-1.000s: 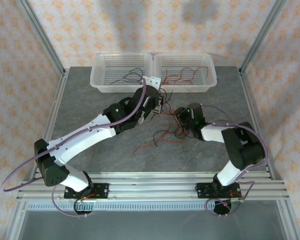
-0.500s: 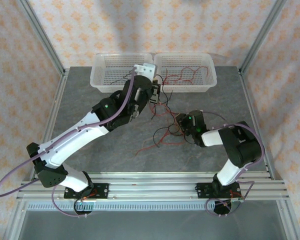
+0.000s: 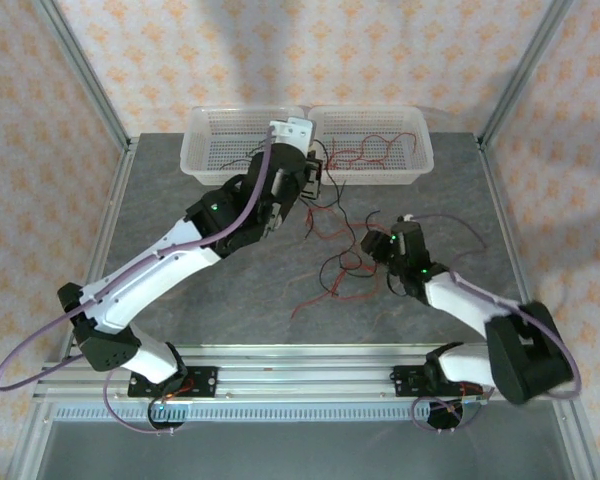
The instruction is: Untangle the cables
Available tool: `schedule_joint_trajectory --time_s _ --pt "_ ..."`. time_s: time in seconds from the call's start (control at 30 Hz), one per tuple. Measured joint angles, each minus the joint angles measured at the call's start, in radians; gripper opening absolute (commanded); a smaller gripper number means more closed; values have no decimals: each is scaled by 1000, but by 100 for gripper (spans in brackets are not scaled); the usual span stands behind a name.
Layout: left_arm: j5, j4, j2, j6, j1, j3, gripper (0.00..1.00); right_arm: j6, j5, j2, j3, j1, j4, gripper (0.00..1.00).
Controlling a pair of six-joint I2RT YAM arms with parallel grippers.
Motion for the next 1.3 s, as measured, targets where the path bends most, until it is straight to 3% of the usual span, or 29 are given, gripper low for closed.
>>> schedule_joint_trajectory --time_s 0.13,0.27,0.43,0.67,0.77,0.9,0.97,1.3 --pt "0 0 29 -3 0 -4 0 -105 -3 -159 41 0 -94 58" --pt "1 0 37 -3 0 -3 0 -161 -77 -189 43 1 -135 61" --pt "1 0 51 -2 0 42 0 -211 -140 -128 39 10 -148 61" --pt "1 0 50 -2 0 69 0 -228 -175 77 39 37 -107 56" --pt "0 0 50 2 0 74 0 -221 -186 149 39 77 -79 48" --pt "0 0 50 7 0 85 0 -196 -181 206 39 113 -46 19" --pt "-3 -1 50 16 0 96 0 -182 -159 219 39 113 -43 11" --pt "-195 1 10 102 0 145 0 -129 16 255 50 113 -95 9"
